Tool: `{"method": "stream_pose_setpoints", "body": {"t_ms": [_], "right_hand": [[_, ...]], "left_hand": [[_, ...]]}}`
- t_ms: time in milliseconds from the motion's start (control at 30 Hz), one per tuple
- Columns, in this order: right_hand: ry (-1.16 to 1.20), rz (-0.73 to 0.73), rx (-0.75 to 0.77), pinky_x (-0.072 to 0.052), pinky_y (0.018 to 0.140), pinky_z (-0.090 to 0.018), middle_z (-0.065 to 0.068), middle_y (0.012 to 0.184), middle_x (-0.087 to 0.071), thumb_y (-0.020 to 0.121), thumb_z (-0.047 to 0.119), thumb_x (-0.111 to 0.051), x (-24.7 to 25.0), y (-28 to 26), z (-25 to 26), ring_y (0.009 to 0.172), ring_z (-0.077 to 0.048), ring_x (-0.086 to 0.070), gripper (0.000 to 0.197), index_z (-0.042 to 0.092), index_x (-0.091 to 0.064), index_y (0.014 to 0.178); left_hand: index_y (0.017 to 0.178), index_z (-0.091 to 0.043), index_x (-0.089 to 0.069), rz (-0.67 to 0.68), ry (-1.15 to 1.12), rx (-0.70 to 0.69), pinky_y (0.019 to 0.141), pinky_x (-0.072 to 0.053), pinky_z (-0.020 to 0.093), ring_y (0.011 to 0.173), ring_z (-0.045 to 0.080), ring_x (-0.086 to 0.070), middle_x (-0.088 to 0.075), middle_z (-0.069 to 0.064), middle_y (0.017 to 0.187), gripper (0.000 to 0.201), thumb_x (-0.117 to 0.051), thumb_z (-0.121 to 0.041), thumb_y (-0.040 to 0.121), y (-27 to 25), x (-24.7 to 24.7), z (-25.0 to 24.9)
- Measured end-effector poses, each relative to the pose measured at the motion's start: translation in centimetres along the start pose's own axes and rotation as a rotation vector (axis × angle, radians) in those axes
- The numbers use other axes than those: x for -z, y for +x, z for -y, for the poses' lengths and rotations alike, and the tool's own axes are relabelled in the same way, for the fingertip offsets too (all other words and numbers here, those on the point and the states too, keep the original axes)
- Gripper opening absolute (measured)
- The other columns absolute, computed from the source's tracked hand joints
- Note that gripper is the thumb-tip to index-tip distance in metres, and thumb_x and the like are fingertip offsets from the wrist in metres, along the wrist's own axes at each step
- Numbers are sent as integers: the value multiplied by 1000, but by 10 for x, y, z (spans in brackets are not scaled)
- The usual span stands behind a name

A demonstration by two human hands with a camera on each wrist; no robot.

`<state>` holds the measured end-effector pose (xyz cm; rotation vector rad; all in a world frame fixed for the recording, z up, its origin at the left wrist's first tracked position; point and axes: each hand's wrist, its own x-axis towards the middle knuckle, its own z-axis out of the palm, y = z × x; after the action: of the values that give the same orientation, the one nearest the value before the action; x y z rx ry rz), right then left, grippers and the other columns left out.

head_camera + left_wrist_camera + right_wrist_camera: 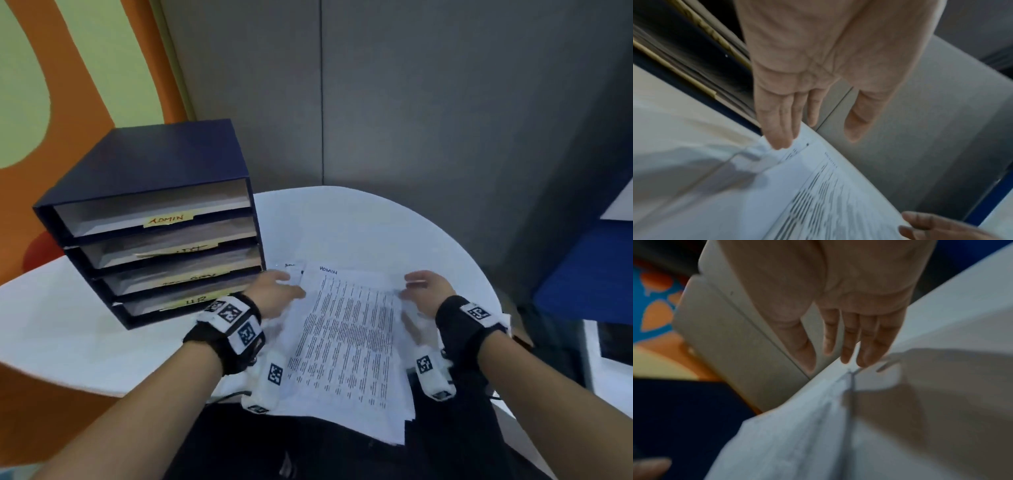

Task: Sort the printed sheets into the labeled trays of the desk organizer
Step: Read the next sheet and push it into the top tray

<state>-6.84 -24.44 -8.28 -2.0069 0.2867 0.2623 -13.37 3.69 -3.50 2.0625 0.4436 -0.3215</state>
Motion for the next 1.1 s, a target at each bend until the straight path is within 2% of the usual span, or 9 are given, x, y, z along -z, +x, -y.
{"method": "stream_pose_setpoints", "body": {"t_ms": [67,133,333,500,667,767,833,933,1100], "right_hand": [[-314,61,35,-47,89,-31,-7,121,-60,77,14,-75,-3,2,-14,102,-23,-58,53,14,-54,126],[-497,116,95,-46,93,-29,-2,127,-57,72,22,-78,-7,1,-18,111,-21,-56,65,22,-50,130],[-560,188,197,-43,84,-23,-1,136,-52,76,18,-78,-25,-7,-9,116,-21,-56,69,27,-45,136],[-499,179,193,-45,81,-22,-4,135,-54,75,12,-79,-25,-8,-4,114,-22,-58,70,24,-47,135],[-484,168,192,-50,81,-25,-5,134,-52,76,8,-77,-27,-8,-3,111,-22,-59,68,22,-48,136],[-477,163,183,-49,80,-24,-4,134,-53,76,8,-77,-26,-8,-3,111,-22,-59,68,23,-48,136],[-478,161,180,-49,80,-24,-5,134,-53,76,9,-78,-27,-7,-4,110,-22,-59,69,22,-48,136],[-474,149,177,-48,76,-24,-5,136,-50,76,10,-78,-28,-6,-4,111,-23,-59,73,22,-44,139],[-478,108,183,-47,78,-27,-7,137,-43,76,21,-76,-30,-8,-3,113,-23,-55,80,18,-32,143]], "left_hand": [[151,-14,-35,-15,148,76,91,-45,28,123,25,-52,-43,8,150,70,-69,-26,90,4,-20,3],[151,-9,-28,-69,182,97,99,-43,33,131,30,-47,-42,12,150,81,-73,-27,87,9,-35,8],[153,-10,-19,-137,405,87,110,-40,44,137,31,-39,-37,13,150,108,-83,-44,72,19,-53,25],[152,-10,-20,-172,405,121,110,-41,45,136,32,-41,-39,14,150,114,-88,-43,67,18,-53,27],[147,-12,-34,-308,142,73,98,-46,36,121,29,-55,-52,12,142,86,-80,-37,79,17,-50,30],[117,-16,-58,-402,53,-4,92,-51,36,102,26,-62,-65,7,115,40,-75,-32,84,16,-48,29],[98,-16,-63,-417,76,-67,85,-53,33,94,26,-64,-66,2,93,20,-73,-28,86,14,-46,26],[86,-14,-66,-455,49,-169,71,-46,26,80,21,-60,-62,-1,81,13,-75,-23,86,8,-43,20],[74,-18,-64,-549,-55,-321,71,-49,28,75,17,-58,-64,2,85,17,-73,-20,88,0,-35,11]]}}
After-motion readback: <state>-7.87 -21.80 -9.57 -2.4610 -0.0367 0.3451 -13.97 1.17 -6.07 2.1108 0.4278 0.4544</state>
